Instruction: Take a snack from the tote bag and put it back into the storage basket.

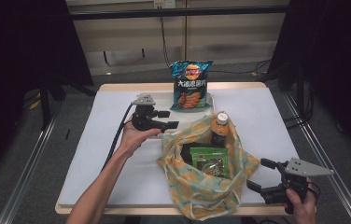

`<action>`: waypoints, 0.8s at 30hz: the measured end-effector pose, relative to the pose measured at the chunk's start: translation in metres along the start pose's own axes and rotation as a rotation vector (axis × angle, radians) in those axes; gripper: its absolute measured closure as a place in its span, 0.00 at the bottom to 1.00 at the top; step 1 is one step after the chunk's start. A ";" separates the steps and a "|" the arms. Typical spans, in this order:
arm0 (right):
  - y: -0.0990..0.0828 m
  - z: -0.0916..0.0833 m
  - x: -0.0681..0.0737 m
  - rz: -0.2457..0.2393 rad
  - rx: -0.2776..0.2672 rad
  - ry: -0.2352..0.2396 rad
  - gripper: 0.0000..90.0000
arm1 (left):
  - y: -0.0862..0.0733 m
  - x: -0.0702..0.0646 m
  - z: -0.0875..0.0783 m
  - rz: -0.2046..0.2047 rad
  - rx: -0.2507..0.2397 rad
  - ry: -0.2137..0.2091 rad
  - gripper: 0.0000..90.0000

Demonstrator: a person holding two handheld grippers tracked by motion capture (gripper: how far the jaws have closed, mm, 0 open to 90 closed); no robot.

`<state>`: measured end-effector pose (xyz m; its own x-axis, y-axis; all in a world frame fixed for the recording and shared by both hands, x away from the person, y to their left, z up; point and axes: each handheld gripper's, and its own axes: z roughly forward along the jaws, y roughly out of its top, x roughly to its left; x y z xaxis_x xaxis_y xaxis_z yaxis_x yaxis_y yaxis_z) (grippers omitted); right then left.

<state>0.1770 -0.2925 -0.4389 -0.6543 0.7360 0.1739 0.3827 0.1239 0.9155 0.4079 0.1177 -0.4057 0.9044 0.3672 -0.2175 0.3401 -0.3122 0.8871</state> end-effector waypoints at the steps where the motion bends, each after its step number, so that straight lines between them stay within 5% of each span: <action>1: 0.000 0.000 0.000 0.003 0.002 0.000 0.03 | 0.000 -0.005 -0.002 0.010 0.006 0.008 0.44; 7: 0.000 0.000 0.001 0.003 -0.002 -0.010 0.03 | 0.001 -0.039 -0.011 0.076 -0.014 -0.042 0.42; 13: 0.004 0.003 0.007 -0.008 -0.015 0.010 0.05 | 0.002 -0.057 -0.012 0.078 -0.045 -0.091 0.46; 21: 0.004 0.005 0.006 -0.003 -0.011 0.004 0.07 | -0.006 -0.079 0.001 0.098 -0.004 -0.161 0.55; 24: 0.003 0.004 0.006 -0.004 -0.012 0.008 0.07 | -0.012 -0.084 0.009 0.109 0.021 -0.178 0.66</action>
<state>0.1772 -0.2852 -0.4367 -0.6606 0.7304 0.1734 0.3727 0.1186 0.9203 0.3308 0.0823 -0.4016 0.9667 0.1705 -0.1908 0.2414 -0.3601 0.9011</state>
